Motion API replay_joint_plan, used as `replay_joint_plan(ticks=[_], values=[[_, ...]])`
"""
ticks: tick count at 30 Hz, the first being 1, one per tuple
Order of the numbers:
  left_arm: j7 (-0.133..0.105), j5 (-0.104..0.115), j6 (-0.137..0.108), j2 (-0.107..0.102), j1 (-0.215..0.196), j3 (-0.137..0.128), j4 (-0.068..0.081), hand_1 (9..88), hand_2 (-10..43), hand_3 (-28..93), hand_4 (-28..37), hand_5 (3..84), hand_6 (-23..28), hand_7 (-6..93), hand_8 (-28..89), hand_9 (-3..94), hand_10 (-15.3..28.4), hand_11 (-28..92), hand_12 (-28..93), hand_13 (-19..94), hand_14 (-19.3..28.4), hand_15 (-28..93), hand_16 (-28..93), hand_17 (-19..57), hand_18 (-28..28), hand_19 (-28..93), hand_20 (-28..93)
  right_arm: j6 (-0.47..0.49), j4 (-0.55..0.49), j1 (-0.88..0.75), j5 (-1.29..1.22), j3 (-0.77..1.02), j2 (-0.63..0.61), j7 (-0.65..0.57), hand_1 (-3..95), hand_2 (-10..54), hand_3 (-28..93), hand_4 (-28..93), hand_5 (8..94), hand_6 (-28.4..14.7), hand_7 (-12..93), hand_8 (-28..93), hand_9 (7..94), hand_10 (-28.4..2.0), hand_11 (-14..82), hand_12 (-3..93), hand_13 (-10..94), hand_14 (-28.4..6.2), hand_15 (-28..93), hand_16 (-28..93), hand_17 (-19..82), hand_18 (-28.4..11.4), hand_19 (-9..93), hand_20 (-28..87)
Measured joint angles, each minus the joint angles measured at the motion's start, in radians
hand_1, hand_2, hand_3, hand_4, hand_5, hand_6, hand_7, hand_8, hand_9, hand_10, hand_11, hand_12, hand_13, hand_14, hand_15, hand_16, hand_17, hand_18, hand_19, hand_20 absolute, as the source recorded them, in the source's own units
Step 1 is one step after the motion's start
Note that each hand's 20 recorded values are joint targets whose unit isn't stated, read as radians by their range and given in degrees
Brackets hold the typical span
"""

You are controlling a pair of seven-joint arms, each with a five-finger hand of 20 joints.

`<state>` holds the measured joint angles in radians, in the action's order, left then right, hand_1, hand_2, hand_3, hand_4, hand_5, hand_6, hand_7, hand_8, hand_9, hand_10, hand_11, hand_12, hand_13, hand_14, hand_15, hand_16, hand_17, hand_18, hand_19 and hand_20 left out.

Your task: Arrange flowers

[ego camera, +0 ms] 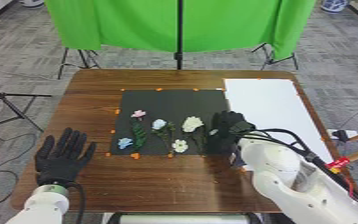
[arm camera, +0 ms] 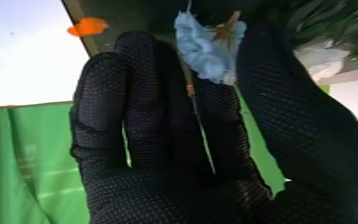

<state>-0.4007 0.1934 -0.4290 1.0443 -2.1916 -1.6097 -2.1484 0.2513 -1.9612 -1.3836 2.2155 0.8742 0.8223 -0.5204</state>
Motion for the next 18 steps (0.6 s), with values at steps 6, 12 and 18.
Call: replay_joint_plan(ticks=[6,12,18], values=[[-0.005,0.013,-0.007,0.0,-0.003,-0.002,-0.003,27.2,14.4,77,-28.3,40.7,7.1,28.1,-15,38.1,14.9,36,13,33,15.1,56,-7,-4.8,15.2,42,20,0.01,-0.05,-0.031,-0.044,0.027,-0.013,-0.002,40.2,-9.5,71,-28,48.6,-8.8,14,-8,47.5,-22.4,14.0,18.1,49,-17.9,55,20,33,-23.6,82,28],[-0.003,0.018,-0.005,-0.001,-0.003,-0.002,0.0,27.2,14.1,77,-28.3,40.6,7.2,27.6,-15,38.1,14.9,36,13,33,14.9,55,-8,-4.8,15.2,42,20,-0.061,-0.055,-0.038,-0.086,0.029,-0.022,-0.016,33.5,-9.5,69,-28,42.8,-10.7,12,-7,42.1,-24.1,12.6,17.7,44,-20.0,54,17,32,-24.7,82,27],[-0.001,0.014,0.001,-0.001,0.0,-0.003,0.003,27.2,14.2,76,-28.3,41.2,7.1,27.6,-14,38.6,14.9,36,13,33,15.0,55,-8,-4.9,15.2,42,20,-0.16,-0.08,-0.076,-0.088,0.104,-0.024,-0.04,32.1,-9.5,68,-28,47.3,-9.9,11,-7,44.8,-23.8,13.1,17.4,45,-20.2,54,15,31,-24.7,82,27]])
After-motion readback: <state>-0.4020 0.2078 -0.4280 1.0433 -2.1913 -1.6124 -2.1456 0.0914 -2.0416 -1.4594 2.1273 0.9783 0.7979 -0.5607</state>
